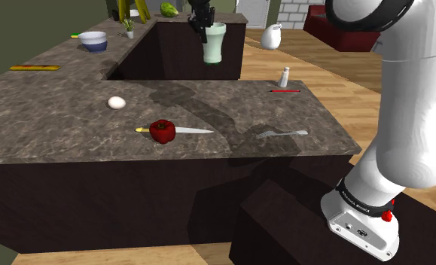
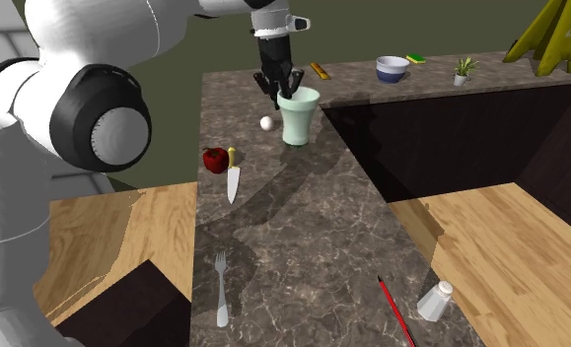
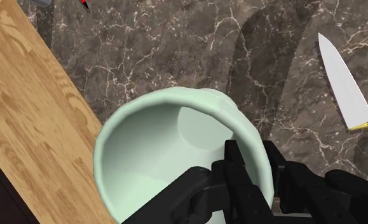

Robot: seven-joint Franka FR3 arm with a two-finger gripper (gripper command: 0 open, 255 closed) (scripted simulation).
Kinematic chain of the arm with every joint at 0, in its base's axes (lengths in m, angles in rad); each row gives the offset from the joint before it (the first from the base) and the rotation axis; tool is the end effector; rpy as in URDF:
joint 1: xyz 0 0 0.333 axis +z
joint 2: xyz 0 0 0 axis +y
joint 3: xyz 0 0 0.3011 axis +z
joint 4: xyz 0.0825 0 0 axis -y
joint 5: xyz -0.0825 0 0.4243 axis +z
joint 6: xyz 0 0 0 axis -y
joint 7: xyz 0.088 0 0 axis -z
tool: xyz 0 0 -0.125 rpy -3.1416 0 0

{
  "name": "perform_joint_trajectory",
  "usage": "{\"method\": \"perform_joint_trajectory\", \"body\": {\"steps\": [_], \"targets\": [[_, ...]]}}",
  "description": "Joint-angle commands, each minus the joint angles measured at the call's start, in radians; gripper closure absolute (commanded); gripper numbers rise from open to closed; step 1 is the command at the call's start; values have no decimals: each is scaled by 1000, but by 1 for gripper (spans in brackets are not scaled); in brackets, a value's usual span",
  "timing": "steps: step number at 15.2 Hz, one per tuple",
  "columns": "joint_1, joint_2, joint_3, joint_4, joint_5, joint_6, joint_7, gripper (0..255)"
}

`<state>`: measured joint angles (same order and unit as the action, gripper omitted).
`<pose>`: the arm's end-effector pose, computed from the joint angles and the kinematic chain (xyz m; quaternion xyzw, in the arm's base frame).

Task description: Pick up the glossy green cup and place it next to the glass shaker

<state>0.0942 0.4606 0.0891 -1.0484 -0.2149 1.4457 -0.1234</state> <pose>0.7013 0.0855 0.5472 0.9861 0.1382 -0.0287 0.0878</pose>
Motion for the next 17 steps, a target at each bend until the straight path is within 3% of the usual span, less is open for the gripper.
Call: {"method": "perform_joint_trajectory", "body": {"steps": [1,9,17], "targets": [[-38,-53,-9,-89,6,43,-36,255],[-162,-143,-61,-227,23,122,-194,255],[-280,-156,-118,-251,39,165,-363,255]]}}
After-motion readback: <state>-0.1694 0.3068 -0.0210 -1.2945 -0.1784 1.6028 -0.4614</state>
